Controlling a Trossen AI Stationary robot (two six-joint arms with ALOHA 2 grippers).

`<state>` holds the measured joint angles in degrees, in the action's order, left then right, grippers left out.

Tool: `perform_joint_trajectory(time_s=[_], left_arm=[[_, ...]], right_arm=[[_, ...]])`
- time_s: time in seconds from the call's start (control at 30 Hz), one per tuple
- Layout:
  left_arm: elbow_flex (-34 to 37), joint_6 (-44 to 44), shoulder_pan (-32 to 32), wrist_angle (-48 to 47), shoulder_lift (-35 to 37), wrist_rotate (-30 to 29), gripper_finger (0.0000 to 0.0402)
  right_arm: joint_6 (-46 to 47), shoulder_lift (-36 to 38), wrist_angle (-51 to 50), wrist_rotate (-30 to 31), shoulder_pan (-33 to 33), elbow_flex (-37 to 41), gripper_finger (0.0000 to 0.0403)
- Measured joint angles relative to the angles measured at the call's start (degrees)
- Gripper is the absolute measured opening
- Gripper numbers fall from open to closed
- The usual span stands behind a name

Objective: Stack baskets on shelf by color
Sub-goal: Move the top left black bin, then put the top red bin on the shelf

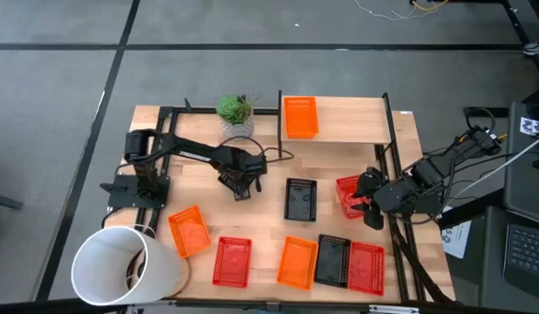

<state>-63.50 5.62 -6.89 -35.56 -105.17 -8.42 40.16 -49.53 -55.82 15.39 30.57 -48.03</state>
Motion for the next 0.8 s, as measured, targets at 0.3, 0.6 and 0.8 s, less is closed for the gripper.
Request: perform_joint_trajectory(time_s=[0.3,0.6,0.8], left_arm=[[-1.94,9.45,4.00,17.32,-0.93,11.47,0.0155],[-3.11,14.83,8.72,42.08,-0.54,9.92,0.0155],[-3.35,12.49,10.16,36.55,5.03,11.01,0.0155]], right_arm=[[-0.06,0.08,0.36,0.01,0.00,0.00,0.0178],[-0.09,0.08,0.34,0.02,0.00,0.00,0.0178],[-0.08,-0.46,4.59,0.39,0.00,0.00,0.0178]])
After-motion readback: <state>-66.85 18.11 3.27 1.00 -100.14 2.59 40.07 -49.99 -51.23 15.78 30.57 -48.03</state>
